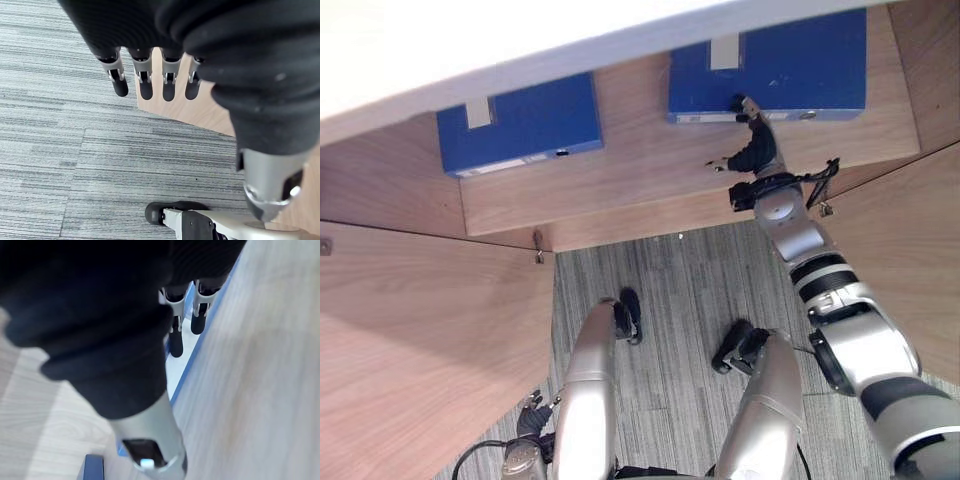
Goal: Walk over to the cabinet, pick up the folder, carry it to the office cabinet, place the folder inside the office cabinet, then close the office cabinet door
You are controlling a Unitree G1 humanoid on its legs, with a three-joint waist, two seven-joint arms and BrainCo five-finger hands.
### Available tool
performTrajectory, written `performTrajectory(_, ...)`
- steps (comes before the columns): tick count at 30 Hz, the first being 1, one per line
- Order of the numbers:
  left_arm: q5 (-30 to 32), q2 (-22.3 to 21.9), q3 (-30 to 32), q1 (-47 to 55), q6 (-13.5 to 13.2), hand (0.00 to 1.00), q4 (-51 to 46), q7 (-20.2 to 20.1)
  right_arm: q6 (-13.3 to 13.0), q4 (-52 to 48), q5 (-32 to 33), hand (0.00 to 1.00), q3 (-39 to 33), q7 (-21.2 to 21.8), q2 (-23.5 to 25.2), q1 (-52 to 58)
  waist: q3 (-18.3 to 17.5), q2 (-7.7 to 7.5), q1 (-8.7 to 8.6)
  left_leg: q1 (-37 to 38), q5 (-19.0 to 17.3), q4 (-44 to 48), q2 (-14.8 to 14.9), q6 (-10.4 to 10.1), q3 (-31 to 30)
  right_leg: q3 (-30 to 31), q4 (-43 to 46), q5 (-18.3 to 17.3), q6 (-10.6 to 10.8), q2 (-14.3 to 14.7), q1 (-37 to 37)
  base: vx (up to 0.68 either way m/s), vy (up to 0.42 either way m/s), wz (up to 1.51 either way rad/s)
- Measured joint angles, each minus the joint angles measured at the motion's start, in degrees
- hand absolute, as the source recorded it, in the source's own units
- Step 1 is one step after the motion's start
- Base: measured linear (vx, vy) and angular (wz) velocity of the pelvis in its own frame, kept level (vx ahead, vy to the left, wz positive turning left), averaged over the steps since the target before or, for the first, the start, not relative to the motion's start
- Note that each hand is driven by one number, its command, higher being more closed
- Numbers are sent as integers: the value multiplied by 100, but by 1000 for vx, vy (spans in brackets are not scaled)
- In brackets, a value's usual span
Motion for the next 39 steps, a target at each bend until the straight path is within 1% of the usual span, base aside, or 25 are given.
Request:
performTrajectory(2,-28,18,-67,-2,-9,0,-50,0,-33,5,0,0,193,91,-437,-341,11,1,9,-256,95,-21,-15,-14,-49,-28,29,2,-3,1,-230,0,-14,12)
performTrajectory(3,-28,26,-90,-12,-11,0,-66,0,-34,13,0,0,203,111,-540,-427,18,1,20,-307,124,-37,-25,-11,-60,-33,34,3,-3,0,-281,11,-16,15)
performTrajectory(4,-34,30,-117,-32,-15,0,-72,-1,-34,30,3,0,291,114,-714,-562,28,2,33,-386,187,-59,-51,29,-86,-39,45,4,-6,-6,-351,22,-17,21)
performTrajectory(5,-40,29,-134,-62,-15,0,-70,-1,-35,51,-1,0,395,122,-913,-712,30,2,34,-472,235,-95,-96,23,-119,-41,62,13,-22,-25,-421,37,-21,27)
performTrajectory(8,-52,-5,-202,-139,-15,0,-151,0,-24,247,-21,0,575,131,-1207,-980,30,1,52,-564,323,-166,-160,11,-190,-40,63,18,-36,-24,-469,39,-11,20)
performTrajectory(10,-56,-35,-206,-162,-10,0,-190,11,44,310,-25,0,610,130,-1300,-1008,32,-1,80,-566,349,-220,-185,11,-207,-41,34,16,-37,-17,-457,46,-5,10)
performTrajectory(13,-83,-41,-205,-161,-4,0,-197,43,90,354,-73,0,636,96,-1306,-991,32,-2,80,-559,374,-262,-191,11,-239,-88,-16,18,-42,-5,-406,40,-1,3)
performTrajectory(14,-82,-41,-205,-161,1,0,-204,47,101,363,-140,0,643,97,-1306,-991,34,-5,79,-548,383,-288,-192,14,-251,-115,-48,28,-61,5,-380,33,5,4)
performTrajectory(15,-83,-41,-203,-161,12,0,-204,64,140,380,-287,0,663,101,-1305,-987,35,-6,72,-512,443,-396,-193,3,-276,-195,-166,70,-124,29,-304,33,6,6)
performTrajectory(16,-80,-33,-202,-161,20,0,-211,86,152,446,-415,0,721,101,-1307,-979,50,-32,54,-414,510,-546,-200,9,-267,-237,-299,117,-174,48,-204,36,4,6)
performTrajectory(18,-79,-23,-194,-162,40,0,-216,160,205,481,-578,0,797,160,-1296,-863,67,-60,66,-195,603,-795,-201,-6,-263,-328,-540,196,-208,91,37,49,-1,2)
performTrajectory(19,-79,-1,-185,-161,49,0,-219,174,219,495,-700,0,809,250,-1278,-734,90,-106,81,-25,653,-969,-200,-12,-253,-364,-704,251,-220,137,194,59,-4,-4)
performTrajectory(21,-77,19,-159,-139,57,0,-195,176,273,576,-855,0,952,373,-1276,-573,95,-119,84,148,720,-1183,-188,-38,-252,-425,-936,333,-243,214,372,71,1,-8)
performTrajectory(24,-78,51,-132,-49,61,0,-201,175,261,553,-1159,0,984,367,-1290,-550,96,-125,3,323,834,-1489,-176,-38,-194,-468,-1223,464,-252,282,502,72,17,-6)
performTrajectory(25,-79,51,-114,-17,60,0,-222,175,269,554,-1207,0,986,373,-1293,-550,97,-126,0,367,849,-1536,-170,-39,-181,-469,-1280,486,-257,301,538,68,25,-12)
performTrajectory(26,-81,50,-80,93,51,0,-314,167,315,551,-1363,0,989,377,-1293,-549,98,-128,-12,450,854,-1605,-144,-40,-156,-473,-1384,528,-265,343,616,69,33,-15)
performTrajectory(27,-82,50,-62,182,36,0,-418,161,426,535,-1373,0,987,372,-1299,-549,98,-128,-28,545,860,-1673,-121,-45,-128,-473,-1492,573,-261,390,702,69,36,-18)
performTrajectory(28,-82,48,-46,222,33,0,-458,156,469,485,-1372,0,984,372,-1302,-548,98,-128,-39,581,860,-1702,-99,-45,-118,-474,-1554,602,-260,419,745,68,52,-20)
performTrajectory(30,-100,47,-1,268,17,0,-447,151,587,-99,-1347,0,839,319,-1335,-512,99,-129,-119,761,866,-1841,-26,-50,-59,-480,-1821,719,-259,522,928,67,58,-24)
performTrajectory(32,-113,42,27,306,4,0,-453,151,612,-691,-1345,0,650,191,-1333,-464,99,-130,-151,893,870,-1932,25,-56,-17,-477,-2002,797,-257,606,1052,54,37,-22)
performTrajectory(34,-147,32,81,347,-5,0,-461,151,631,-1695,-1347,0,262,-23,-1305,-336,99,-157,-188,1173,903,-2139,57,-65,83,-465,-2254,901,-257,662,1277,68,30,-23)
performTrajectory(35,-152,31,90,363,-6,0,-465,151,640,-1944,-1348,0,218,-76,-1292,-315,97,-164,-195,1253,908,-2195,75,-66,117,-449,-2334,935,-254,698,1334,75,20,-33)
performTrajectory(36,-154,33,130,423,-9,0,-508,151,651,-2500,-1361,0,32,-215,-1142,-214,87,-216,-212,1446,925,-2335,107,-81,211,-400,-2522,1018,-255,769,1472,63,20,-31)
performTrajectory(39,-154,42,203,543,-16,0,-575,151,667,-3156,-1599,0,-142,-454,-748,10,70,-294,-311,1777,974,-2610,119,-101,330,-353,-2847,1148,-240,849,1739,63,21,-23)
